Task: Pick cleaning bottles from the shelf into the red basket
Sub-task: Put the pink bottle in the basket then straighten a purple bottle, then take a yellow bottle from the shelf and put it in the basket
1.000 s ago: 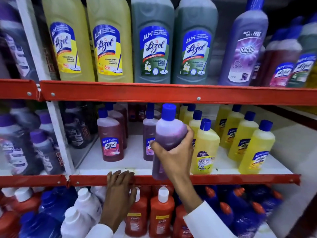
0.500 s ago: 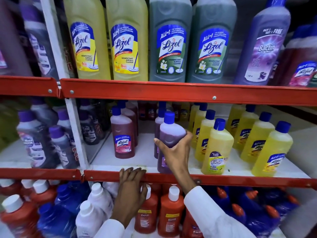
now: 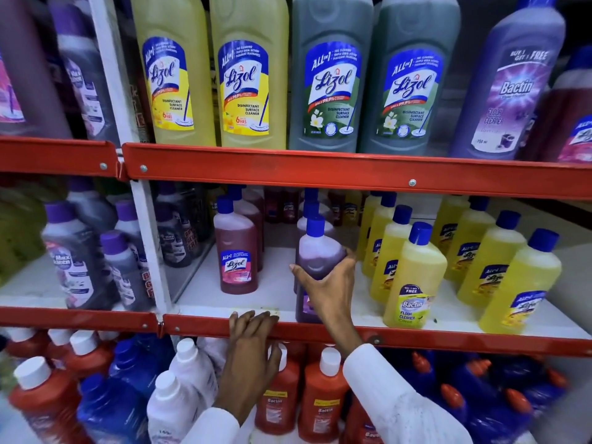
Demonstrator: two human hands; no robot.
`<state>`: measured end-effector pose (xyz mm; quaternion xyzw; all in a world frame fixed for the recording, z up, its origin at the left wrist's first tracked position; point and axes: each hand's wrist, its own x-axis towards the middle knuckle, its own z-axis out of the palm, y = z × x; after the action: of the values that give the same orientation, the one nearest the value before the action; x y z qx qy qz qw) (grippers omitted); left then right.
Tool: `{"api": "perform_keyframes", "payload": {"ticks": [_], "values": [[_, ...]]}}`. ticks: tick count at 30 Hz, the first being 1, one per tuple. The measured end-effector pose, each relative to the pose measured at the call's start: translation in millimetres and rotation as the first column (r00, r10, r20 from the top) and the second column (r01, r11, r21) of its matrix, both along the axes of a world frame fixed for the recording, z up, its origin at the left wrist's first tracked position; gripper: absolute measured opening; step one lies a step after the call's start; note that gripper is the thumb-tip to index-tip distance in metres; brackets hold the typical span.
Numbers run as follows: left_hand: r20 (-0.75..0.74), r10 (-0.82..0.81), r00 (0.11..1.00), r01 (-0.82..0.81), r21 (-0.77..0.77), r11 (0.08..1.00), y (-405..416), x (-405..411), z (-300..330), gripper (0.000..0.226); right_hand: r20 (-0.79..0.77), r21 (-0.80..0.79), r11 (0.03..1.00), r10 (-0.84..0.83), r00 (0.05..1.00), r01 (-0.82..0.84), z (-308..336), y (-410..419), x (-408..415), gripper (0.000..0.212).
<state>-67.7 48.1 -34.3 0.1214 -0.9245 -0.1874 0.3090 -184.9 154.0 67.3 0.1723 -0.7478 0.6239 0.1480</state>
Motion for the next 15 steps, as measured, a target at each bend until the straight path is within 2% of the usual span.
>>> {"api": "perform_keyframes", "payload": {"ticks": [5,8,13,15], "values": [[0.066,0.104,0.992,-0.101,-0.042,0.994,9,-1,0,0.050,0.018,0.052,0.995,0.080,0.997,-0.081,-5,21,6,0.104],[0.011,0.127,0.992,-0.126,-0.043,0.991,28,-1,3,0.049,-0.020,0.090,0.993,0.084,0.996,-0.082,-21,53,8,0.098],[-0.148,-0.007,0.989,-0.007,-0.093,0.996,77,-14,17,0.039,-0.179,-0.106,0.978,-0.195,0.964,0.178,-40,116,2,0.041],[-0.162,-0.088,0.983,0.067,-0.128,0.990,99,-29,23,0.034,-0.157,-0.162,0.943,-0.314,0.936,0.290,-40,131,-8,0.036]]}}
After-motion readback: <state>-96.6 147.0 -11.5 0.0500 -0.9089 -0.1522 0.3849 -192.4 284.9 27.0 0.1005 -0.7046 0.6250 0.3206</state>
